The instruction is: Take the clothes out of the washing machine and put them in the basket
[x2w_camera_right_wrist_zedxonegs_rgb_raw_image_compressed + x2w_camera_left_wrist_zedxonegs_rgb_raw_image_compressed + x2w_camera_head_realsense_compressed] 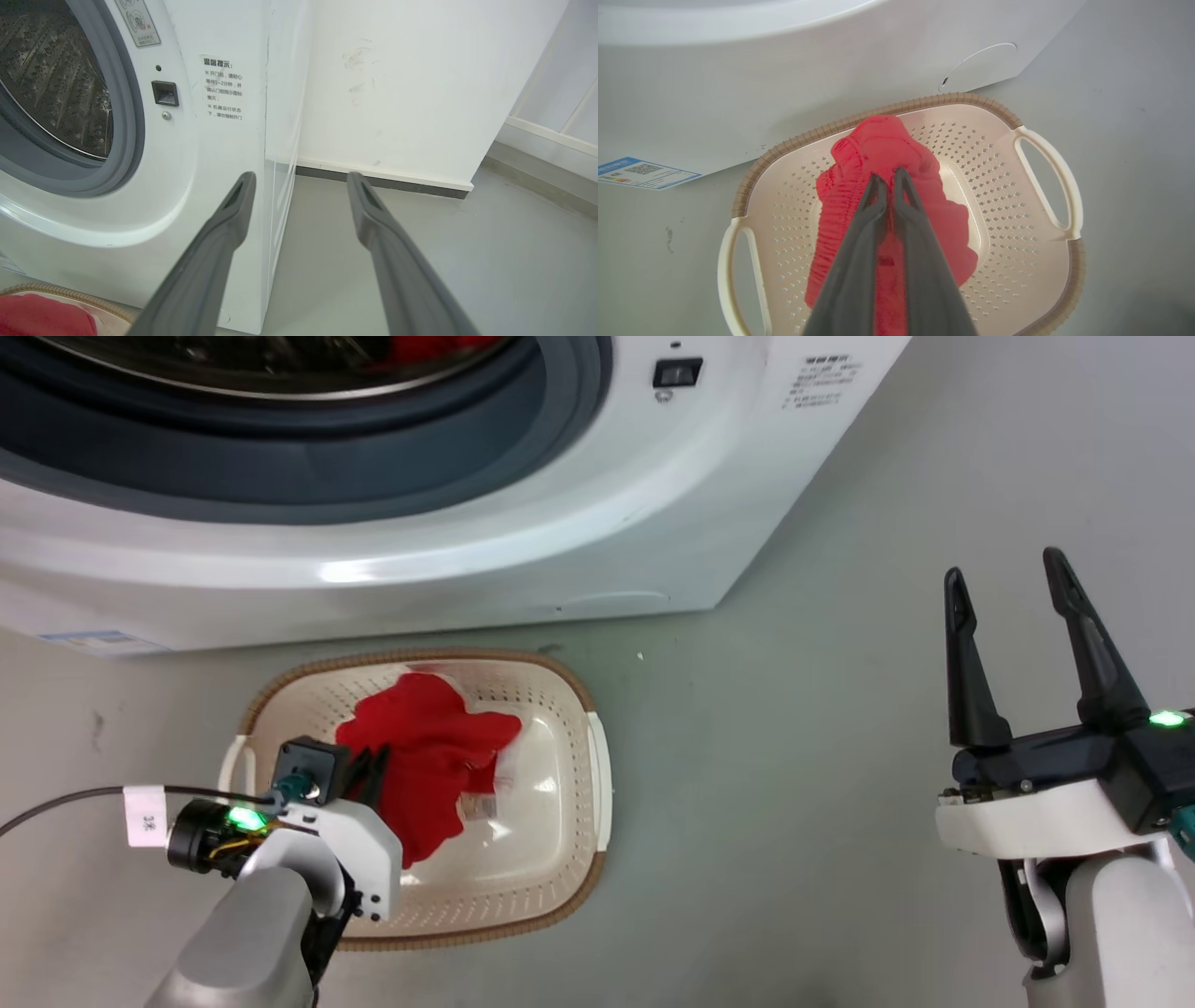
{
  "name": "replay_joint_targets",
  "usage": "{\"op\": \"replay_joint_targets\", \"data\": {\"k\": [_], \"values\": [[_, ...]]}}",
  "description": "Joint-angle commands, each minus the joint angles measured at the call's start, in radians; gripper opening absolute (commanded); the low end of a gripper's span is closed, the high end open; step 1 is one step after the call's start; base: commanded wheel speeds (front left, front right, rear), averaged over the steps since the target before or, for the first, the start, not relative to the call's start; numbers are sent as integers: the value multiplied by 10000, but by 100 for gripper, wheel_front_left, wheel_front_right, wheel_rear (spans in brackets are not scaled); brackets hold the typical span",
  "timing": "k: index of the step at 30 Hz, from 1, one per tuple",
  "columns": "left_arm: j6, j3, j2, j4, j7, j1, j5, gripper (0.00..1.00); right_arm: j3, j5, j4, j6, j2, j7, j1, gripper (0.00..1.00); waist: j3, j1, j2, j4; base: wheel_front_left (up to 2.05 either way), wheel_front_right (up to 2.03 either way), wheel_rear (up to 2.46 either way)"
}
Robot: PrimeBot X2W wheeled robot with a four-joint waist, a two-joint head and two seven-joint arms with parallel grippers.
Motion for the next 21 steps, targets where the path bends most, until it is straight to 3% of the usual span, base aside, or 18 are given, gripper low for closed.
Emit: {"op": "replay_joint_targets", "data": {"k": [1, 12, 21], "values": [[-83, -1, -86, 495, -99, -388, -24, 0, -13, -23, -98, -10, 15, -24, -173, 100, 773, -1, 0, -328, 0, 0, 0], [-319, 85, -372, 3256, -364, -2127, -144, 0, -66, -35, -539, -10, 17, -24, -547, 100, 2357, -1, 0, -622, 0, 0, 0], [-271, 521, -367, 4098, -417, -2974, -561, 0, -9, 19, -730, -10, 17, -24, -737, 100, 3197, -1, 0, -771, 0, 0, 0]]}}
